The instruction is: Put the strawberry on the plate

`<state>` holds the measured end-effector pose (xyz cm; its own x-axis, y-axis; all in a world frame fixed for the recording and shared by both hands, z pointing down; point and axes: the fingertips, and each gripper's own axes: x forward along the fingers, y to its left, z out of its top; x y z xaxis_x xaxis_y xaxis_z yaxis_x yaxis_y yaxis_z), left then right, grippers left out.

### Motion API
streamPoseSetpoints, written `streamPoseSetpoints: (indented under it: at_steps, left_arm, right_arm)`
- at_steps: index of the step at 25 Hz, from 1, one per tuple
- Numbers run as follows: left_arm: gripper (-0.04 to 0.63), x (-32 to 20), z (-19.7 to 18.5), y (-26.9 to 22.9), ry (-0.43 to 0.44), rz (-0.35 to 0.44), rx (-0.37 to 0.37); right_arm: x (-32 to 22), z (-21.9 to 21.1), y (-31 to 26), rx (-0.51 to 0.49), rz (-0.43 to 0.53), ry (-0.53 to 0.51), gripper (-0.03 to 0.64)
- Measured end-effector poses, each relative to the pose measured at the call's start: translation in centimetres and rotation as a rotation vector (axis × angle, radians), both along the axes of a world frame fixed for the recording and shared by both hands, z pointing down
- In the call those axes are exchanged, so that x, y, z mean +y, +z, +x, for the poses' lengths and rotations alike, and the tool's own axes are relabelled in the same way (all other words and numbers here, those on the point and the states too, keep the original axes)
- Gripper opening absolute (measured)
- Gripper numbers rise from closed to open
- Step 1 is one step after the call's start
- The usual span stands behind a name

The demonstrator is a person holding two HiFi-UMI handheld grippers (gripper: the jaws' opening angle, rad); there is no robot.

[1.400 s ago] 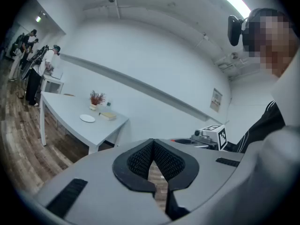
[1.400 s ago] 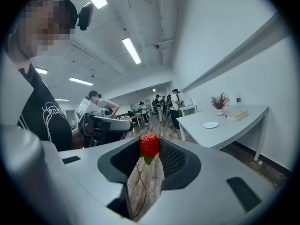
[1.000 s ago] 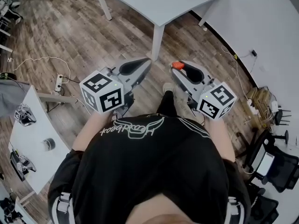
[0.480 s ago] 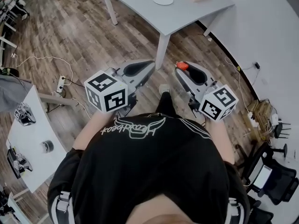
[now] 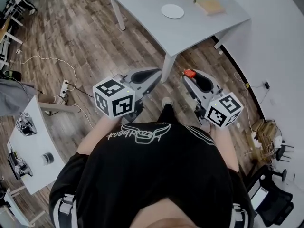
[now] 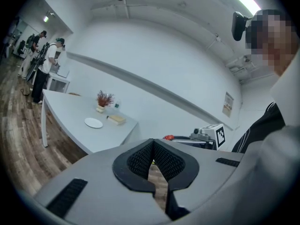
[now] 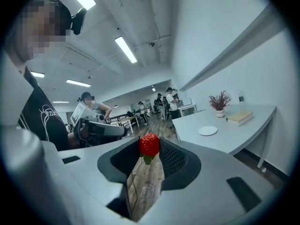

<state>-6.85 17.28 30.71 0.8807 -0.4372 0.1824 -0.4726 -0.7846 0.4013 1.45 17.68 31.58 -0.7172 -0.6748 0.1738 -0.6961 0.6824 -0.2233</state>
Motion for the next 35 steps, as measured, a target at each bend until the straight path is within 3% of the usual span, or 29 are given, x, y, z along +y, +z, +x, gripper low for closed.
streamPoseSetpoints:
  at_steps: [7, 15, 25, 35]
  left_arm:
    - [0.006, -10.5, 4.1, 1.7, -0.059, -0.064, -0.027]
    - [0.006, -20.9, 8.3, 1.9, -0.135, -0.086, -0.033]
    - [0.006, -24.6, 9.5, 1.6, -0.159, -0.018, -0.056]
    - [0.006, -29.7, 6.9, 2.0, -0.168, -0.059, -0.015]
  right_arm:
    - [-11.1, 4.0, 0.7, -0.006, -0.032, -0.049, 0.121]
    - [-21.8, 8.9, 0.2, -0.025, -0.023, -0.078, 0.121]
    - [-26.2, 9.9, 0.3, -0.031, -0.021, -0.125, 0.121]
    - [-30.9, 7.4, 0.9, -0.024, -0.051, -0.122, 0.121]
